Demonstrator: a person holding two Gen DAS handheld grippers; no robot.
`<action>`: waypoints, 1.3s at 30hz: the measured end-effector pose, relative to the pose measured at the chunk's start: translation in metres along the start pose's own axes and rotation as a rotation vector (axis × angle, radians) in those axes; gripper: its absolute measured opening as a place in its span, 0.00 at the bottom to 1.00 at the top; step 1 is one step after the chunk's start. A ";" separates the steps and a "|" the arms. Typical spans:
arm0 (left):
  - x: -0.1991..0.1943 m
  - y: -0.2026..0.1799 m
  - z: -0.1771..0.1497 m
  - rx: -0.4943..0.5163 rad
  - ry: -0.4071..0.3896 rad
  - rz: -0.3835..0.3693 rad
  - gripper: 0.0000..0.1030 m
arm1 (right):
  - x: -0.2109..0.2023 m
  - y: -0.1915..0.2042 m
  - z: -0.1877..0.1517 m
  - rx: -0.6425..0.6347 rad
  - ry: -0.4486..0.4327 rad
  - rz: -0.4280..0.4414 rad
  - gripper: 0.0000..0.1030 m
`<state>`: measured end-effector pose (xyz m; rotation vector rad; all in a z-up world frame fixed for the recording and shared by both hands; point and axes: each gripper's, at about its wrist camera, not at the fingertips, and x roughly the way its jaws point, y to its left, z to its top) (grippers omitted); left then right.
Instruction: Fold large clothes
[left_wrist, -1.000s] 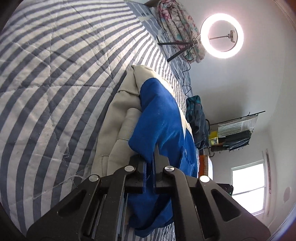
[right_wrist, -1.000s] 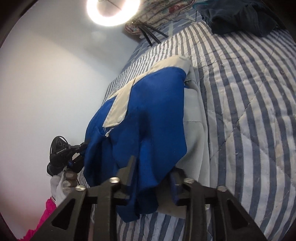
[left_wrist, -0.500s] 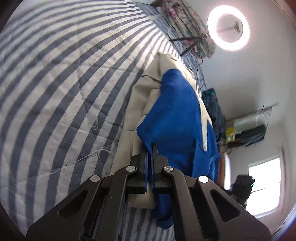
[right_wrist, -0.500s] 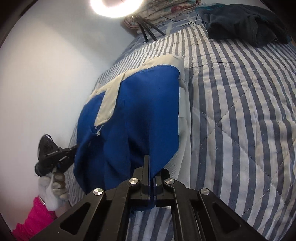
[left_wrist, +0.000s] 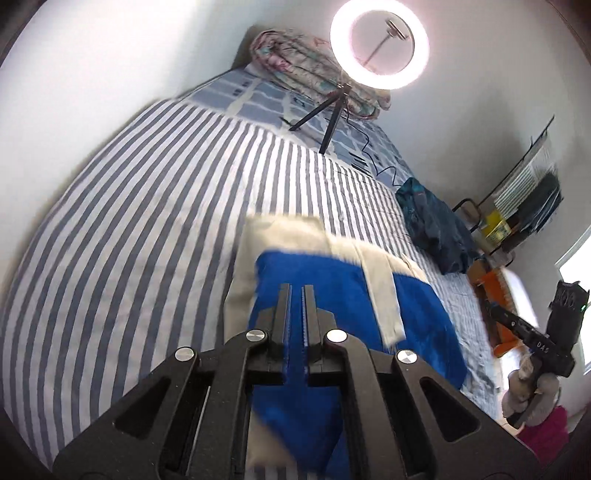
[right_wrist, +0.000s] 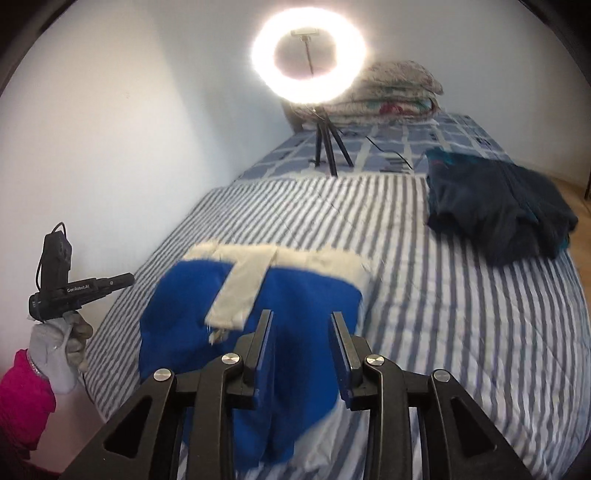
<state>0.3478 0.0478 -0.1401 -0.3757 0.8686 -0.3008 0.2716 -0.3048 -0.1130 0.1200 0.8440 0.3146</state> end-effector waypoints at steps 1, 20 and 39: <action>0.010 -0.006 0.007 0.017 0.007 0.000 0.08 | 0.014 0.003 0.007 -0.013 0.005 -0.008 0.30; 0.118 0.005 0.008 0.127 0.168 0.070 0.12 | 0.147 0.001 0.005 -0.102 0.277 -0.051 0.23; 0.055 0.036 -0.074 0.024 0.163 -0.009 0.09 | 0.072 -0.012 -0.078 0.063 0.251 0.048 0.23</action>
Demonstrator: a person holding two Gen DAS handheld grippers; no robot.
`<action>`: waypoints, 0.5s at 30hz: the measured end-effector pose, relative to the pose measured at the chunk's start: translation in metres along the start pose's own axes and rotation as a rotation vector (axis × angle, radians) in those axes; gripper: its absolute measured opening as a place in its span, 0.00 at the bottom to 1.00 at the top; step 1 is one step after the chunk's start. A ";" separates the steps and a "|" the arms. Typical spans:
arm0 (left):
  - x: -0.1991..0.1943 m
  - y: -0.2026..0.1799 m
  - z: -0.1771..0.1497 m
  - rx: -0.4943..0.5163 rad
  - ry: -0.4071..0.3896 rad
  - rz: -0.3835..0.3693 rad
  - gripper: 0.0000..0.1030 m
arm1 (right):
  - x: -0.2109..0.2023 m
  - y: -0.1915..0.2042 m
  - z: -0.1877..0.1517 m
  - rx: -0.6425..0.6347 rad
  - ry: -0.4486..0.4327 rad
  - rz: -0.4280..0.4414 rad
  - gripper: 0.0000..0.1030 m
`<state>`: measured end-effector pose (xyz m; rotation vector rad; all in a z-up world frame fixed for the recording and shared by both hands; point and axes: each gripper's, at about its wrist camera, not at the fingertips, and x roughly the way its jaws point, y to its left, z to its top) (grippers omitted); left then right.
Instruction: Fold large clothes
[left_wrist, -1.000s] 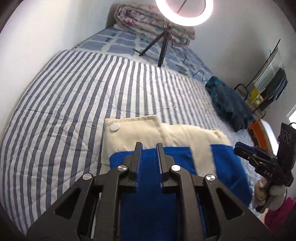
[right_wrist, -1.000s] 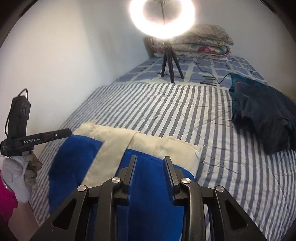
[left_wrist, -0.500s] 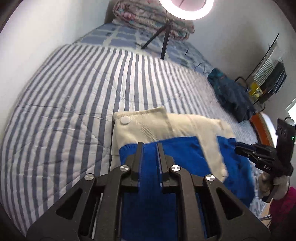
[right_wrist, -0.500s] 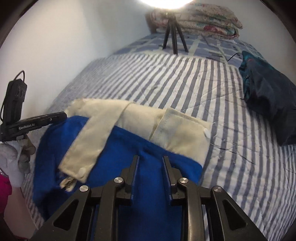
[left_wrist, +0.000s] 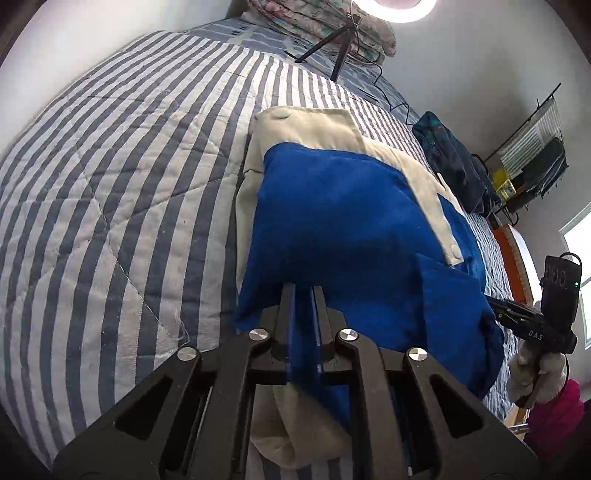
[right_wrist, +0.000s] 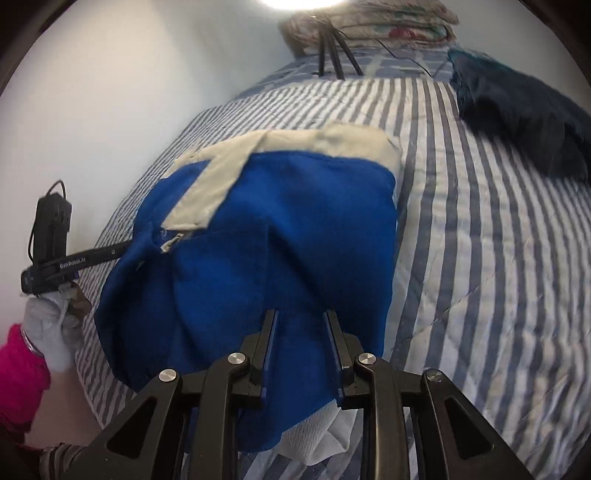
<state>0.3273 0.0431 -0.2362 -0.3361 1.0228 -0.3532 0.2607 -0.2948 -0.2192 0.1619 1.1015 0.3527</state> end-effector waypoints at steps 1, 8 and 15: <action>0.001 0.000 -0.002 0.012 -0.006 0.002 0.09 | 0.002 0.000 -0.001 0.001 -0.001 -0.002 0.23; -0.031 0.017 0.006 -0.070 0.001 -0.054 0.33 | -0.037 -0.001 0.004 0.002 -0.059 -0.004 0.37; -0.042 0.068 0.014 -0.330 0.022 -0.272 0.74 | -0.064 -0.034 0.001 0.083 -0.130 0.025 0.75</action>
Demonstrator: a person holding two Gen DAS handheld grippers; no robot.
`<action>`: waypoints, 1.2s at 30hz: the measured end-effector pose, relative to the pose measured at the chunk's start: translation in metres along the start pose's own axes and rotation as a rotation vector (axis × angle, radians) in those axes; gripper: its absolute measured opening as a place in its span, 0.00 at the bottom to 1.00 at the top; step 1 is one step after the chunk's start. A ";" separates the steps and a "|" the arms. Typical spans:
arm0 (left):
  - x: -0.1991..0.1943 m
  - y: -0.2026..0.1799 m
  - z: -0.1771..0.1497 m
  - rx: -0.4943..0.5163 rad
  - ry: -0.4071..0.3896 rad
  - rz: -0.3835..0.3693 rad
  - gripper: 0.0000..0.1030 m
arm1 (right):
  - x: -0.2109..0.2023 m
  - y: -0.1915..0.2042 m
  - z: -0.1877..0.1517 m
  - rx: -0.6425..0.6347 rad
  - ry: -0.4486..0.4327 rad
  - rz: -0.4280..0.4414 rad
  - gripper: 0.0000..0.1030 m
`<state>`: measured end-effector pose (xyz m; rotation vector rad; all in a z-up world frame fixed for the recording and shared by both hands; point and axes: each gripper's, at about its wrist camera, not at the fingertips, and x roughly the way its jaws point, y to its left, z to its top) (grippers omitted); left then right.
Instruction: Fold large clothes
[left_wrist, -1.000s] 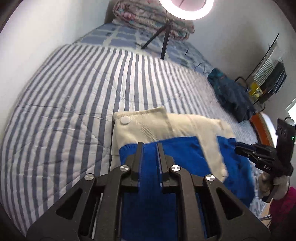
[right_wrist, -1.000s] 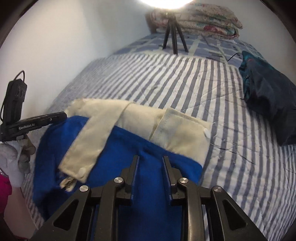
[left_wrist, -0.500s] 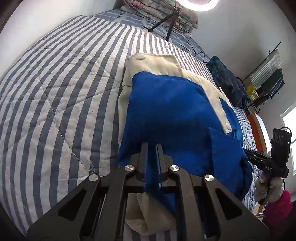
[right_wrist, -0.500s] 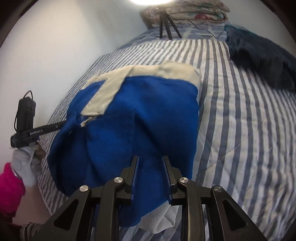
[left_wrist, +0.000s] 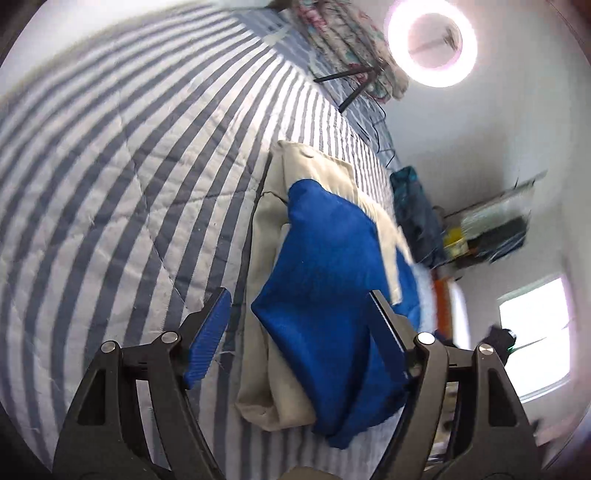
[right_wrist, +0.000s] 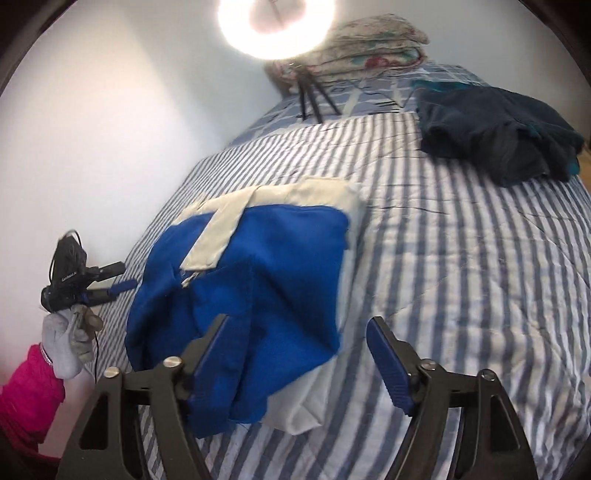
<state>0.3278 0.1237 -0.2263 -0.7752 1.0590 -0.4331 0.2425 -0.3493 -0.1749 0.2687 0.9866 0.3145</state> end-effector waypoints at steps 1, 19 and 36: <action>0.002 0.007 0.003 -0.036 0.012 -0.029 0.74 | 0.001 -0.009 0.001 0.030 0.003 0.010 0.76; 0.045 0.030 0.025 -0.116 0.103 -0.144 0.73 | 0.064 -0.069 -0.002 0.272 0.094 0.287 0.79; 0.089 -0.019 0.039 0.023 0.110 0.001 0.59 | 0.107 -0.037 0.024 0.270 0.107 0.356 0.59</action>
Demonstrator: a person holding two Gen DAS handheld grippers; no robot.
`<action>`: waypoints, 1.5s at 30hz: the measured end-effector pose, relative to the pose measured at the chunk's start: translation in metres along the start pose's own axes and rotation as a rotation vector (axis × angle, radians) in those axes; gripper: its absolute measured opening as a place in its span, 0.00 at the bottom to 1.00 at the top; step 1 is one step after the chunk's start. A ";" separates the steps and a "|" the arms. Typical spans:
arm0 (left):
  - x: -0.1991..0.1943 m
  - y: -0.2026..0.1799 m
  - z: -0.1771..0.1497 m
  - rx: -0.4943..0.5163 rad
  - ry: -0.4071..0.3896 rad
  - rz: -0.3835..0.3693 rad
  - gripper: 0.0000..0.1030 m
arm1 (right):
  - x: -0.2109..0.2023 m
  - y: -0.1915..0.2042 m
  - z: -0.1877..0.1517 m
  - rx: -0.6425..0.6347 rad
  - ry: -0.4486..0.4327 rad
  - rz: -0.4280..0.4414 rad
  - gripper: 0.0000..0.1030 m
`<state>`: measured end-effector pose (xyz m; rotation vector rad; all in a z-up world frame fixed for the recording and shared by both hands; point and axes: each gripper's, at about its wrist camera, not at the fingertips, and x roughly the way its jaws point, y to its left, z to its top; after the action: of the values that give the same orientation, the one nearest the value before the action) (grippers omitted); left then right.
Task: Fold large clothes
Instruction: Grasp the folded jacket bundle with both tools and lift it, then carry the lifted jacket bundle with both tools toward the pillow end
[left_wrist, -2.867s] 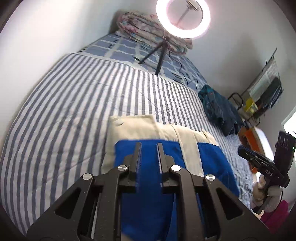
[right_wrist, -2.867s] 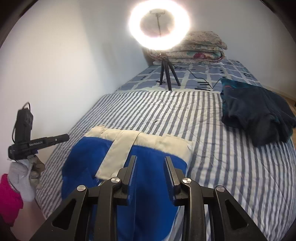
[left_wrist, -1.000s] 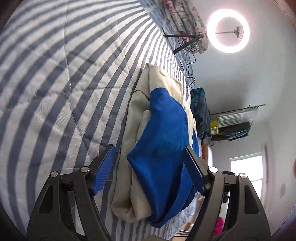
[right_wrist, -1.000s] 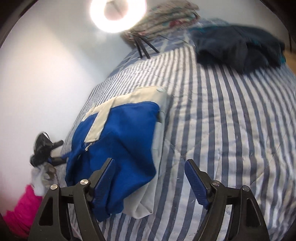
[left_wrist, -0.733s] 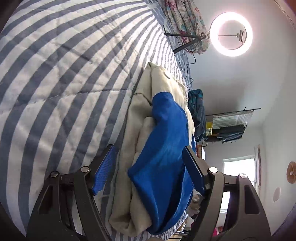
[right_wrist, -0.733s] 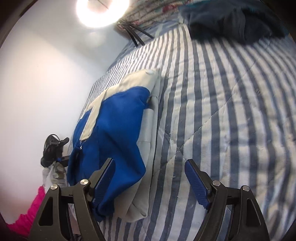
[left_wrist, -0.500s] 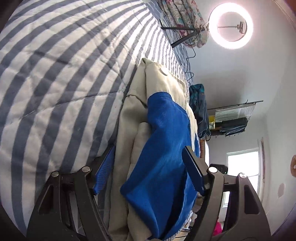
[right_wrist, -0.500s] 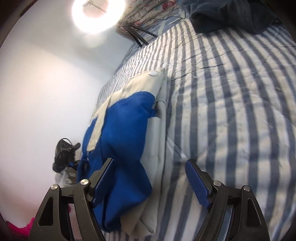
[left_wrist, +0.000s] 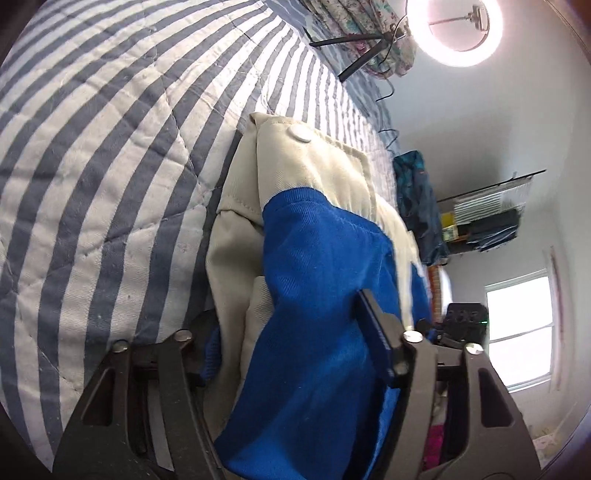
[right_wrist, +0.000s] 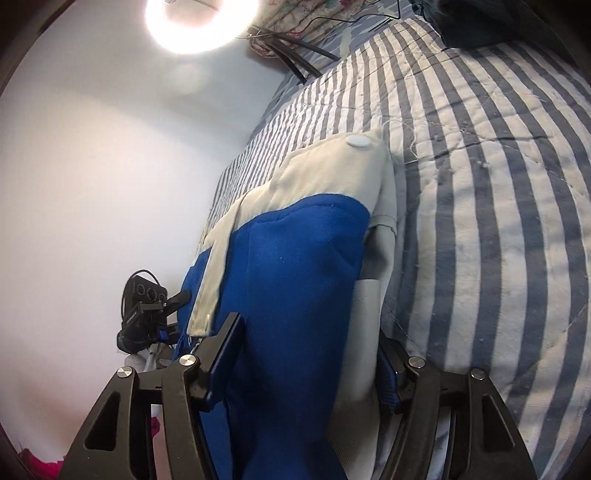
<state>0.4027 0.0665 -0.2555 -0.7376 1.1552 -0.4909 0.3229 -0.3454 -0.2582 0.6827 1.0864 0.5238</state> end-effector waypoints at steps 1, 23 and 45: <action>0.000 -0.004 -0.001 0.015 -0.002 0.026 0.57 | 0.000 0.003 -0.001 -0.002 -0.003 -0.014 0.55; -0.024 -0.106 -0.046 0.242 -0.135 0.129 0.24 | -0.025 0.147 -0.038 -0.350 -0.049 -0.384 0.26; -0.057 -0.260 -0.118 0.547 -0.253 0.061 0.22 | -0.140 0.222 -0.078 -0.559 -0.239 -0.560 0.25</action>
<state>0.2778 -0.1001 -0.0524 -0.2767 0.7523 -0.6095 0.1851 -0.2708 -0.0342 -0.0596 0.8019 0.2295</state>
